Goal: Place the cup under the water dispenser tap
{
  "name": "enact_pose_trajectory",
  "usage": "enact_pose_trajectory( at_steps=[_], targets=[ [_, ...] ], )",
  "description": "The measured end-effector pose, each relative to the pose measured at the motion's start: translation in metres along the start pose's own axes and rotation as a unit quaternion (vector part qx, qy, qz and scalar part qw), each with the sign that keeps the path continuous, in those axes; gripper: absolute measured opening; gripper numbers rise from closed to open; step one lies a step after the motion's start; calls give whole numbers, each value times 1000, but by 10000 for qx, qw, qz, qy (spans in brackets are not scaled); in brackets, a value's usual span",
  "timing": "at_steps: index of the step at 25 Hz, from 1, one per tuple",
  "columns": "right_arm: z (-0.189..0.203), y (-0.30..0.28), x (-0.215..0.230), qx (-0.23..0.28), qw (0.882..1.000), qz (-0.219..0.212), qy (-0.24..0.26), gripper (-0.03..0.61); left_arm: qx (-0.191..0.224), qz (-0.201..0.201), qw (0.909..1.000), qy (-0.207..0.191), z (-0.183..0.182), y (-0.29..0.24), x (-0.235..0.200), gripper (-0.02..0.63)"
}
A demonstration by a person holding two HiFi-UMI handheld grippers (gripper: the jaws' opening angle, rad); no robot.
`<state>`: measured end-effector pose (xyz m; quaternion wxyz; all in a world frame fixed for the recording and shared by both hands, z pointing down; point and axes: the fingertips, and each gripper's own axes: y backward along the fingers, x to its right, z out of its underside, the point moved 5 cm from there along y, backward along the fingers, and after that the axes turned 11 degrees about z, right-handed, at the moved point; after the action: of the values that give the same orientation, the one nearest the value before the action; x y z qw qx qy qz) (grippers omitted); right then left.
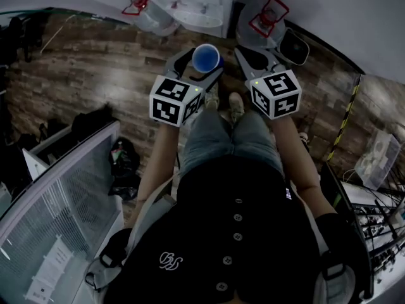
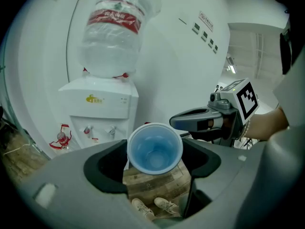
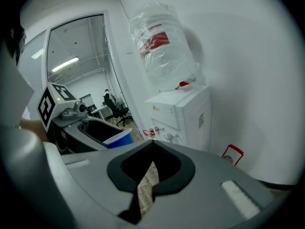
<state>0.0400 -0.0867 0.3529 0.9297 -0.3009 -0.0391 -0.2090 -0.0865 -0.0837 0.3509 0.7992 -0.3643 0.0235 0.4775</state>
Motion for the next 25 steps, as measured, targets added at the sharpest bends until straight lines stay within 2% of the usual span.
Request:
enact_pose_trajectory(
  at_steps=[6,12,15,25],
  targets=[
    [17,-27,5,-149,9999,40,48,0,-46,-26,9999,116,18,-16,-25,356],
    [44,-54,6,-342,9994,-68,-1,0,-275,41,9996,109,48,-36,-34,356],
    [53,-63,6,-387,9992,-129,45,0,-209,35,9996,202,58,-43,-37,354],
    [73,-92,13,-474,9986,-165,189,0,-209,-124,9997,97,72,-65,-68,354]
  ],
)
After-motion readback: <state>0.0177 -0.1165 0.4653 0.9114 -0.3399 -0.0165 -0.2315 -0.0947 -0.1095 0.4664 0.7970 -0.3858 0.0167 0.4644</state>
